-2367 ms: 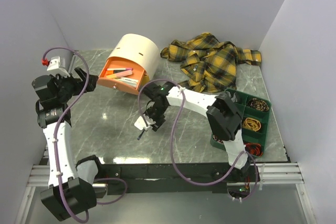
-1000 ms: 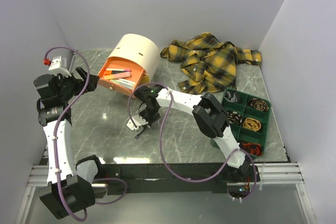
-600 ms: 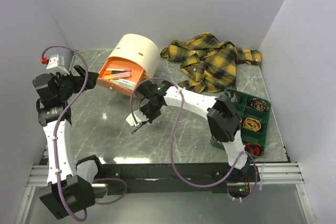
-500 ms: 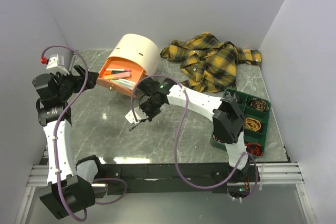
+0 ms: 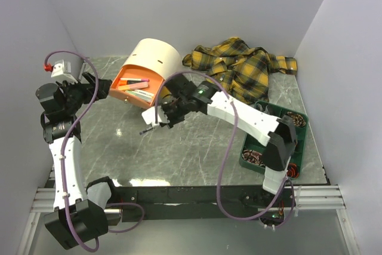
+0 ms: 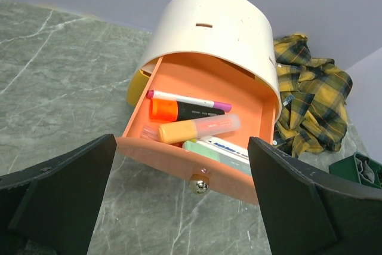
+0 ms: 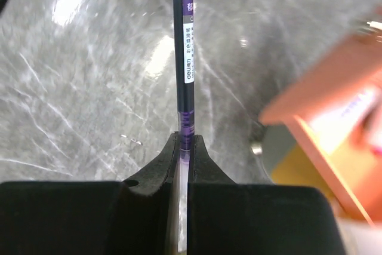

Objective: Sort the stationery into containers
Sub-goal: Place the pen in the drawer.

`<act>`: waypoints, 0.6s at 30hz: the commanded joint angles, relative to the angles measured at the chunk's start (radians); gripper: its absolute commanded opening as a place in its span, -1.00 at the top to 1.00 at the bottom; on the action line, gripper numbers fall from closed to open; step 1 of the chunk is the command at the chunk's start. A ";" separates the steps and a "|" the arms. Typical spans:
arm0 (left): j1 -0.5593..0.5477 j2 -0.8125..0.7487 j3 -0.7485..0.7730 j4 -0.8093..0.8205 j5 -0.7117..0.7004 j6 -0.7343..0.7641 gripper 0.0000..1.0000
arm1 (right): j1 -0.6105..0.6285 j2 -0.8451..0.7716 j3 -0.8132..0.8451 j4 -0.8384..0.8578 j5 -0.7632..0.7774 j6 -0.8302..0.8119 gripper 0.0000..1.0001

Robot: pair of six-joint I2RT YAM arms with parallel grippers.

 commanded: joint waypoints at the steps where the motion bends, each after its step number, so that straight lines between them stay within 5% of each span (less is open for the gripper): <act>1: -0.004 -0.004 0.049 0.055 0.012 -0.017 -0.99 | -0.023 -0.088 0.086 0.055 -0.026 0.191 1.00; 18: 0.003 0.034 0.083 0.050 0.003 -0.016 -0.99 | -0.098 0.013 0.365 0.223 0.092 0.456 1.00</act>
